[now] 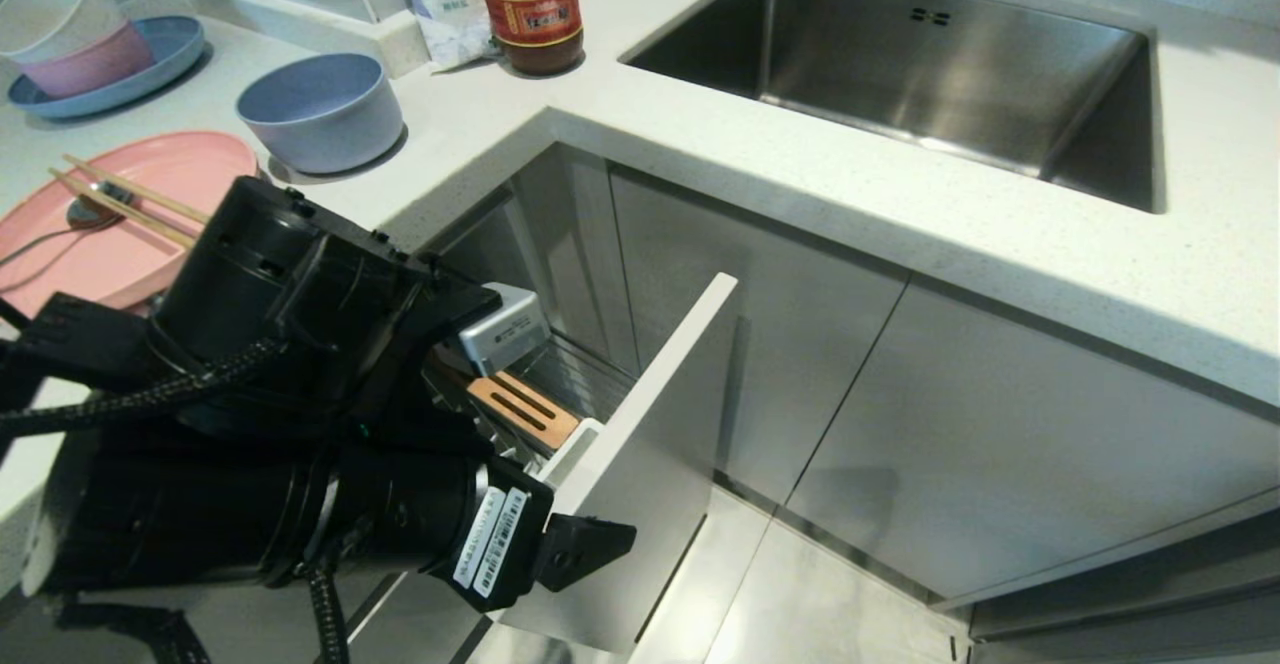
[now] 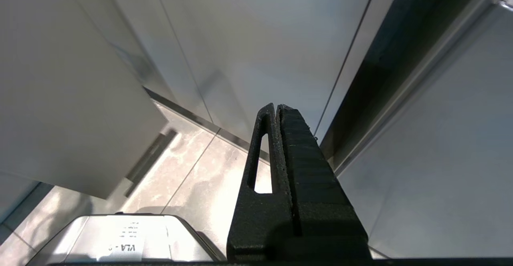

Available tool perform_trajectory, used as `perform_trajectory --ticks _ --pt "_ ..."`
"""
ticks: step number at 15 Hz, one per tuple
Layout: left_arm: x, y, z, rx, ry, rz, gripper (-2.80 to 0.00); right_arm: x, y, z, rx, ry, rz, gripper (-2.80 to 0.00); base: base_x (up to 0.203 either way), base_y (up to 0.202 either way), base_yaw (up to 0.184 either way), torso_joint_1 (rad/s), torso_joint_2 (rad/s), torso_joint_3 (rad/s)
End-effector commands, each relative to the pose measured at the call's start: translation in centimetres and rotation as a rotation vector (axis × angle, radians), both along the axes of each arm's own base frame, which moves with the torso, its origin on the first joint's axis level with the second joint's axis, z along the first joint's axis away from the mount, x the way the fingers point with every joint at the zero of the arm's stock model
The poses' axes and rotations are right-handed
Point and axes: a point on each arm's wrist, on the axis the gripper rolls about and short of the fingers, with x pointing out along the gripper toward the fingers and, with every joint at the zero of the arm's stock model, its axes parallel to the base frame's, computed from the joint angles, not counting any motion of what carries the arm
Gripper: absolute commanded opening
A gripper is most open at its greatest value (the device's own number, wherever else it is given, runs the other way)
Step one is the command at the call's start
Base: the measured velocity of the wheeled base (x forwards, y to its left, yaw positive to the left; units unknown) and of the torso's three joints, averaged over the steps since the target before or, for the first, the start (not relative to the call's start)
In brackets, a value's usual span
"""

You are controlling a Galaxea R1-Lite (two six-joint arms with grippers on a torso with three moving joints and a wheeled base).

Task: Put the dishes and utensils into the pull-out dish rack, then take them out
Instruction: Open the cupboard

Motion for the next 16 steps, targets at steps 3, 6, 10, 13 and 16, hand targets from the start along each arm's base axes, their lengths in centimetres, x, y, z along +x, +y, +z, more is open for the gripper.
perform_trajectory --ticks 3,6,10,13,16 --pt "-0.7 -1.2 -0.9 0.011 0.041 -0.032 0.00 0.0 0.0 0.0 0.000 -0.003 0.001 -2.80 0.000 0.000 0.000 0.000 0.00 0.000" --pt "-1.4 -2.7 -1.7 -0.037 0.061 -0.050 0.00 0.0 0.0 0.0 0.000 -0.003 0.001 -2.80 0.000 0.000 0.000 0.000 0.00 0.000" --pt "-1.5 -4.2 -2.6 -0.093 0.131 -0.041 0.00 0.0 0.0 0.0 0.000 -0.003 0.001 -2.80 0.000 0.000 0.000 0.000 0.00 0.000" --pt "-2.1 -5.4 -3.3 -0.142 0.179 -0.057 0.00 0.0 0.0 0.0 0.000 -0.003 0.001 -2.80 0.000 0.000 0.000 0.000 0.00 0.000" --pt "-2.9 -5.9 -3.4 -0.176 0.254 -0.120 0.00 0.0 0.0 0.0 0.000 -0.003 0.000 -2.80 0.000 0.000 0.000 0.000 0.00 0.000"
